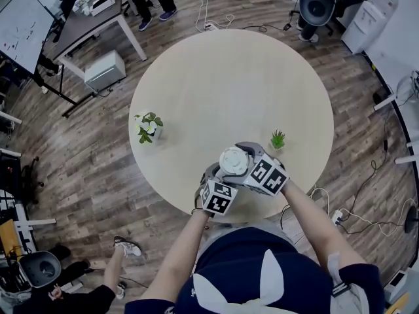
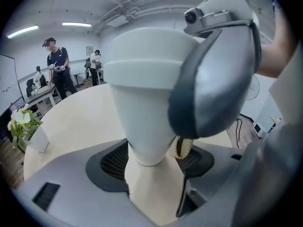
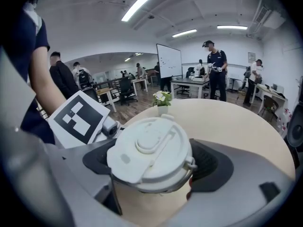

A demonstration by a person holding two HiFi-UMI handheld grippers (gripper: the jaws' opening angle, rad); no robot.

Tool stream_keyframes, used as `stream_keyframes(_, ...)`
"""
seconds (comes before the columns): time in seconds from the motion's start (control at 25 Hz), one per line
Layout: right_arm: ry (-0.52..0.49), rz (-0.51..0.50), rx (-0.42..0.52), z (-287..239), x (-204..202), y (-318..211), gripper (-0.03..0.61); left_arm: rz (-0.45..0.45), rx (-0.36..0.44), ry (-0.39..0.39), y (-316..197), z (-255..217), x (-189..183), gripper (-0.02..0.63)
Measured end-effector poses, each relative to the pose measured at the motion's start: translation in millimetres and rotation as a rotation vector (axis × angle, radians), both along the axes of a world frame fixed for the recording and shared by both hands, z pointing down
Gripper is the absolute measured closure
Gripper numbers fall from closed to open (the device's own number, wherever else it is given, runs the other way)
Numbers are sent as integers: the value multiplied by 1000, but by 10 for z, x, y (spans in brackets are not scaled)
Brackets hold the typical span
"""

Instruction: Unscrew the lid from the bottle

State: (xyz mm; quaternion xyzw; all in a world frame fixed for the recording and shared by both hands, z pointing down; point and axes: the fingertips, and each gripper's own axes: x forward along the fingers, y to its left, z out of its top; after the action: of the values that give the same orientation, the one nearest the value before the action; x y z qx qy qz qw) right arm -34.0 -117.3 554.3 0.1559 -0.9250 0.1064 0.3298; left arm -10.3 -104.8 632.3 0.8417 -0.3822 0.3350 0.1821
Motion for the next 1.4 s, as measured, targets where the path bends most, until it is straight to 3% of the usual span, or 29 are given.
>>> stream_keyframes(0.52,147,-435,-4,30,50,135,120,5,-5,-4,27,-1,34,302)
stream_keyframes(0.84,225,-565,-1,50,85,188,120,9,-9,-4,60,-7,47,304)
stream_keyframes(1.04,216,-425,-18,36,74,165,115,6,-11,-1,73,-4,55,304)
stream_keyframes(1.24,15,-73,-50,-194,33,79,77,4,-10,-2,69,-6,49,305)
stream_keyframes(1.4,-9,180,11,-191,136,-16,71,3,-11,-4,62,-8,48,305)
